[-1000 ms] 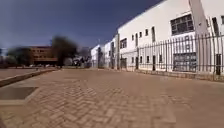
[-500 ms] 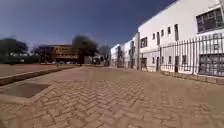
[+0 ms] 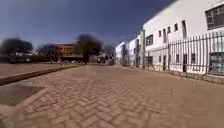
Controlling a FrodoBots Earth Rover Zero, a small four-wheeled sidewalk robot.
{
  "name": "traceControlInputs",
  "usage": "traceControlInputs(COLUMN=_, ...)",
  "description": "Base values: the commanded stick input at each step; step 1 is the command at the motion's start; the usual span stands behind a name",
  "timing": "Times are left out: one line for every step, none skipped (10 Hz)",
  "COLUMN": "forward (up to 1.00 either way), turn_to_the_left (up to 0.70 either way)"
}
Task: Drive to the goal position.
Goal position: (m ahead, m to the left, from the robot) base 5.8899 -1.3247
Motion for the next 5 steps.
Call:
traceControlInputs(forward=1.0, turn_to_the_left=0.16)
traceControlInputs(forward=1.0, turn_to_the_left=0.0)
traceControlInputs(forward=1.0, turn_to_the_left=0.0)
traceControlInputs(forward=1.0, turn_to_the_left=0.0)
traceControlInputs(forward=1.0, turn_to_the_left=0.0)
